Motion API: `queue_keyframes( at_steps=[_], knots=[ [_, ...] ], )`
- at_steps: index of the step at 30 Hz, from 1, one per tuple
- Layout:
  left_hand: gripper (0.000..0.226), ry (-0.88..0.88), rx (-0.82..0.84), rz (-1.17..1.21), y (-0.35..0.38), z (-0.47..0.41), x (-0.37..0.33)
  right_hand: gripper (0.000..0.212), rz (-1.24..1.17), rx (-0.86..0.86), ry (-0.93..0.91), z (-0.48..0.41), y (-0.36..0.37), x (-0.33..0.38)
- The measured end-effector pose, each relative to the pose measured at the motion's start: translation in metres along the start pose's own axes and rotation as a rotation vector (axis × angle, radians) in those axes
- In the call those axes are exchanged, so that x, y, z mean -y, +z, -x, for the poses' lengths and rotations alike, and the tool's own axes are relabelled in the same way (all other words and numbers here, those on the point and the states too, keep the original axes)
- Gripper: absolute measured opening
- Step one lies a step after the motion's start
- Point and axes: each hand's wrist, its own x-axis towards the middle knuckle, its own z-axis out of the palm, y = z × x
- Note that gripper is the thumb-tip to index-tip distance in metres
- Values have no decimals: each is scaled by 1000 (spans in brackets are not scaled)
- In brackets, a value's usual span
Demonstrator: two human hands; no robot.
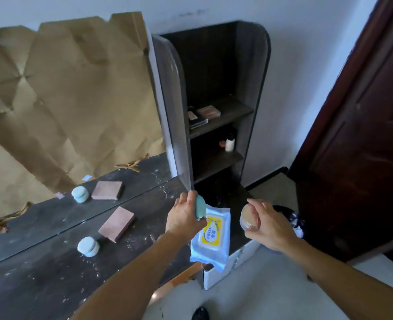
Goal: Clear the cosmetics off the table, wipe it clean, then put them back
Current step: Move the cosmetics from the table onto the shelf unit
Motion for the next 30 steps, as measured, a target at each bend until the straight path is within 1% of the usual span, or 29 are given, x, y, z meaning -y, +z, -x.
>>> queue_keyframes(
  at_steps=[3, 8, 13, 18, 23, 27, 30],
  knots=[
    [65, 19, 0, -20, 10, -39, -22, 78, -20, 5, 44, -11, -9, -25],
    [66, -19, 18, -50, 28, -120, -40, 79, 4, 11, 43, -53, -18, -58],
    [73, -155, 39, -57, 41, -193, -38, 81, 22, 59, 24, -110, -27, -79],
    [83, -313, 138, -25, 54, -233, -26, 81, -31, 87, -6, -155, -22, -90],
    [78, -385, 103, 61, 64, -248, -16, 80, 4, 111, -136, -198, -15, -89],
    [76, -501, 94, 125, 68, -255, -13, 80, 63, 175, -254, -238, -15, -79],
    [68, -573, 52, 149, 70, -261, -13, 82, 124, 243, -359, -270, -16, -69]
  ],
)
